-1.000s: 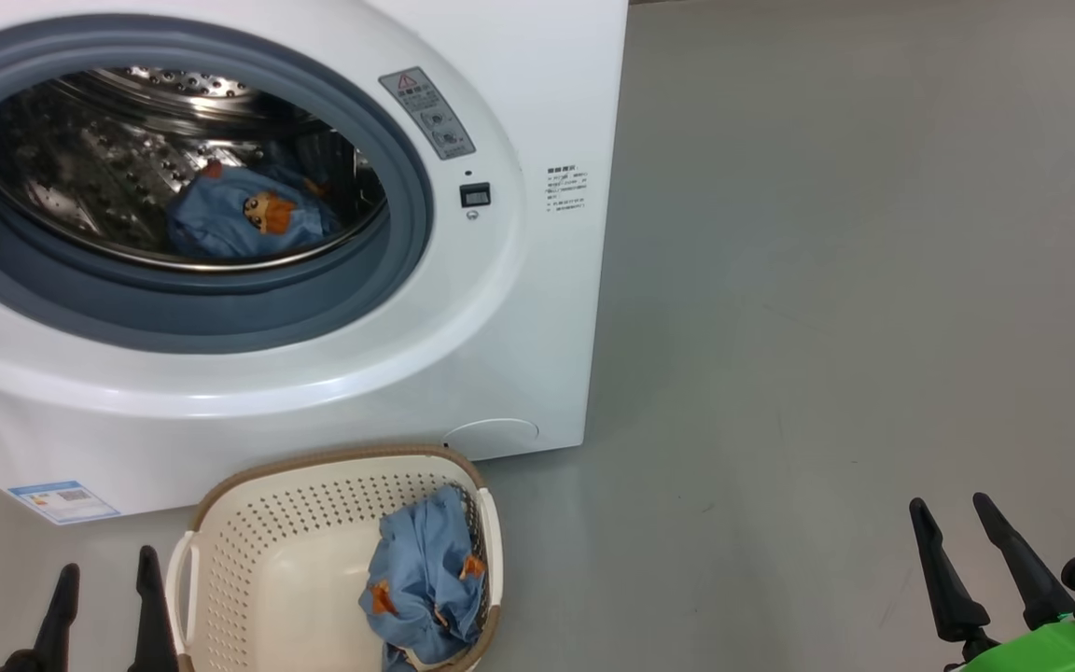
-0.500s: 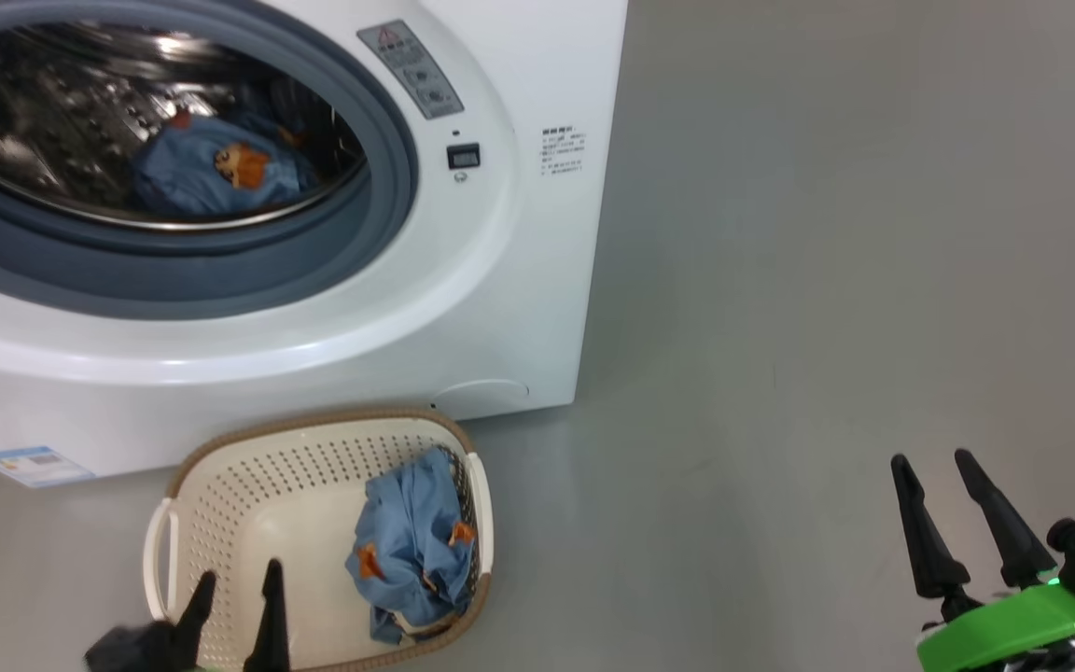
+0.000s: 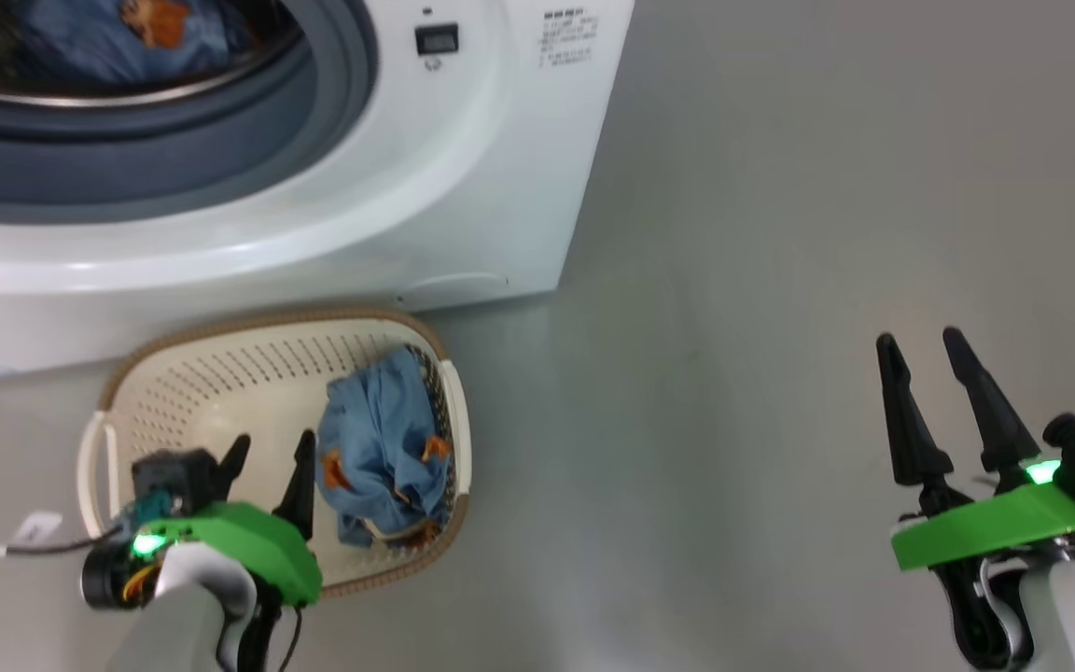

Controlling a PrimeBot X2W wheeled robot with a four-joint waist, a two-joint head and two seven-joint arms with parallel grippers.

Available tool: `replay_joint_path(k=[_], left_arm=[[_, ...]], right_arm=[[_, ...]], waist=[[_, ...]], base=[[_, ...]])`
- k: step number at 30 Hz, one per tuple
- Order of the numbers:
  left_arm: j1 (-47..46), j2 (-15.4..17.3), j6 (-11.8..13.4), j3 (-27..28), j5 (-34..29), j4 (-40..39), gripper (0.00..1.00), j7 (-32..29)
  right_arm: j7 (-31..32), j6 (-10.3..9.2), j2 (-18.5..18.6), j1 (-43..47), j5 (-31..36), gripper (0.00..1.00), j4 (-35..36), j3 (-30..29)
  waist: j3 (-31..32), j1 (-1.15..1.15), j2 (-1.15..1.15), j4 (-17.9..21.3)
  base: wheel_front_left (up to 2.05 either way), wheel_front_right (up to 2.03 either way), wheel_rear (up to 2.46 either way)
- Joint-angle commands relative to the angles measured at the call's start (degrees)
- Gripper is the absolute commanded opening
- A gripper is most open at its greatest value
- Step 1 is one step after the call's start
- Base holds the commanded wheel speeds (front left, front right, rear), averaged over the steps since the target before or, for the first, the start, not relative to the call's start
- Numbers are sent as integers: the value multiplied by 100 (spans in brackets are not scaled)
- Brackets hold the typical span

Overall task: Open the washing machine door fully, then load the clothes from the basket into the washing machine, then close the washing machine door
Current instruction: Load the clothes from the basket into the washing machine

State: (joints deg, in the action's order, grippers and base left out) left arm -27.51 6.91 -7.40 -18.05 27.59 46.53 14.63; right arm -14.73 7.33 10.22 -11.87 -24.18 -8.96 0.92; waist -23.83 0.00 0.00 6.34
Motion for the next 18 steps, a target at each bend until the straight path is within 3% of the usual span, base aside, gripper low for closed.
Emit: replay_joint_path(k=[1, 10, 18], left_arm=[[-199, 201, -9, 4, 112, 71, 100, 37], [-1146, 416, -9, -1210, 948, 1019, 100, 20], [-1728, 707, -9, -2034, 1740, 1176, 100, -231]], right_arm=[[-27, 16, 9, -96, 74, 100, 148, 125], [-27, 16, -64, -485, 102, 100, 195, 276], [-27, 16, -99, -694, 139, 100, 297, 357]], waist=[[-609, 0, 0, 120], [-1351, 0, 0, 310], [-1863, 0, 0, 423]], base=[[0, 0, 0], [0, 0, 0], [0, 0, 0]])
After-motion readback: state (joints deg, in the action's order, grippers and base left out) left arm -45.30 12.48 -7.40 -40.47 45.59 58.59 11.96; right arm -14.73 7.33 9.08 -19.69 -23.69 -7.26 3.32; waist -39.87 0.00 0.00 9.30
